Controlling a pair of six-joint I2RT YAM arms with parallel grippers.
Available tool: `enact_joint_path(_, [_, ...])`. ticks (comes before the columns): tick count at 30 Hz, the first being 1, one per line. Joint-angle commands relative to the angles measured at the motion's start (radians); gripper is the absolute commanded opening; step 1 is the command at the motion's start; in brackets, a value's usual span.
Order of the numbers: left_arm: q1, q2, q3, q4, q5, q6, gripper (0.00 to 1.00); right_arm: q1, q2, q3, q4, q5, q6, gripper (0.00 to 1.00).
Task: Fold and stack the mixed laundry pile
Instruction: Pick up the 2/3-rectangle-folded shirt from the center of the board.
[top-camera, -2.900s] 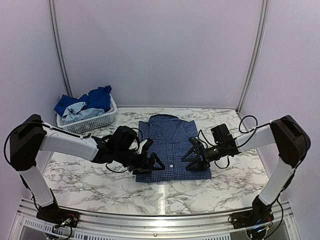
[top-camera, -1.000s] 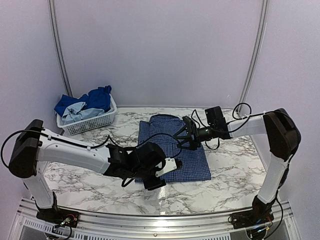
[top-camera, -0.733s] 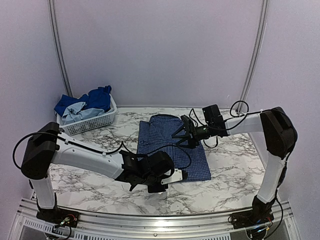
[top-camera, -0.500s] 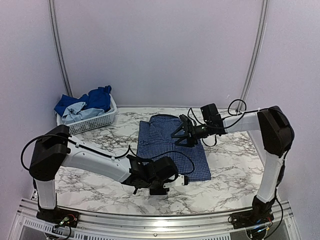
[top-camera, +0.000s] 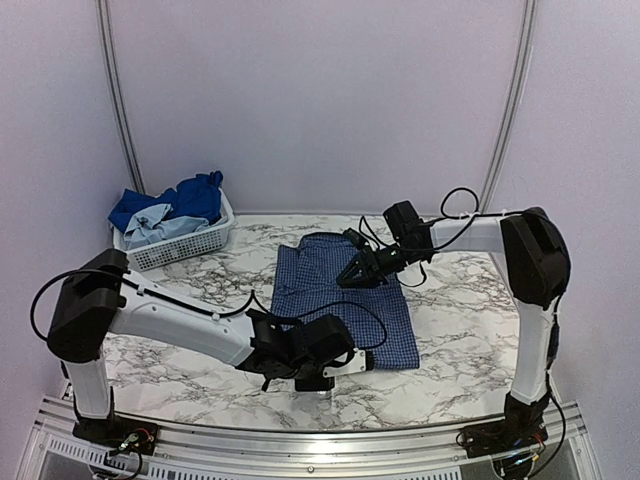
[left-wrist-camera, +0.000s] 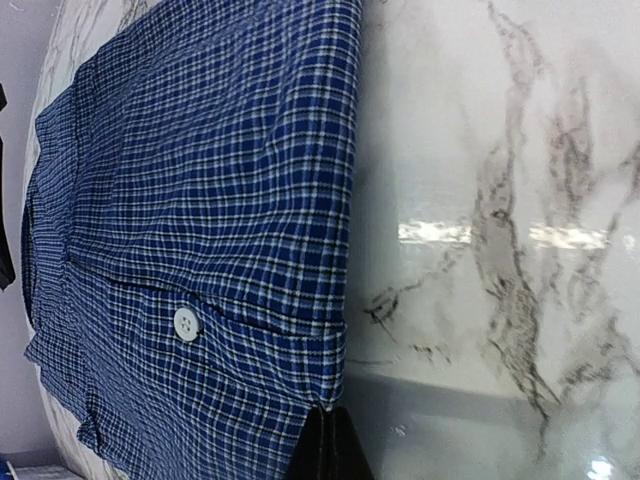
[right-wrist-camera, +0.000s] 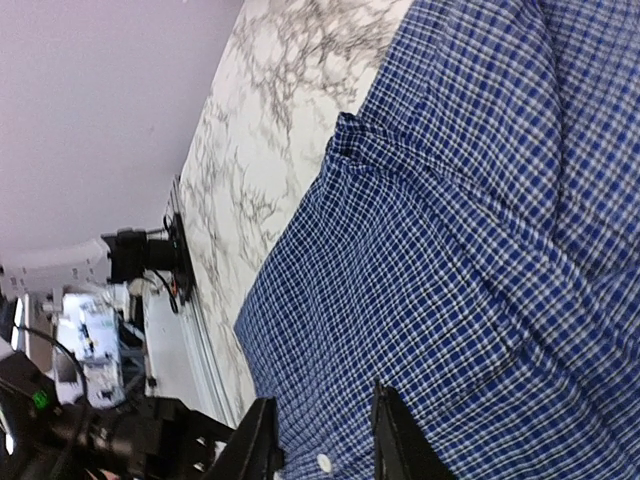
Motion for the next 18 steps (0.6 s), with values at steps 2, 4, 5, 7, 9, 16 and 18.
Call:
enact_joint_path(2, [-0.037,-0.173,-0.034,-0.137,0.135,-0.121,0.0,0.052,0.053,0.079,-0.155,0.028,-0.165,0.2])
enact_joint_path(4, [-0.039,-0.206,-0.032,-0.168,0.166,-0.148,0.0,0.078,0.079,0.091,-0.188,0.035,-0.212,0.16])
enact_joint_path(5, [-0.039,-0.218,-0.025,-0.185,0.181,-0.159,0.0,0.09,0.092,0.088,-0.201,0.042,-0.232,0.14])
enact_joint_path(7, [-0.039,-0.24,-0.006,-0.233,0.206,-0.174,0.0,0.111,0.109,0.061,-0.198,0.055,-0.252,0.11])
enact_joint_path(9, [-0.039,-0.267,0.009,-0.263,0.224,-0.184,0.0,0.127,0.108,0.008,-0.172,0.059,-0.256,0.1])
enact_joint_path(16, [-0.003,-0.323,0.097,-0.352,0.261,-0.239,0.0,0.231,0.003,-0.214,-0.113,0.006,-0.27,0.08])
enact_joint_path(18, [0.024,-0.334,0.122,-0.363,0.275,-0.246,0.0,0.283,-0.036,-0.277,-0.087,-0.009,-0.251,0.09])
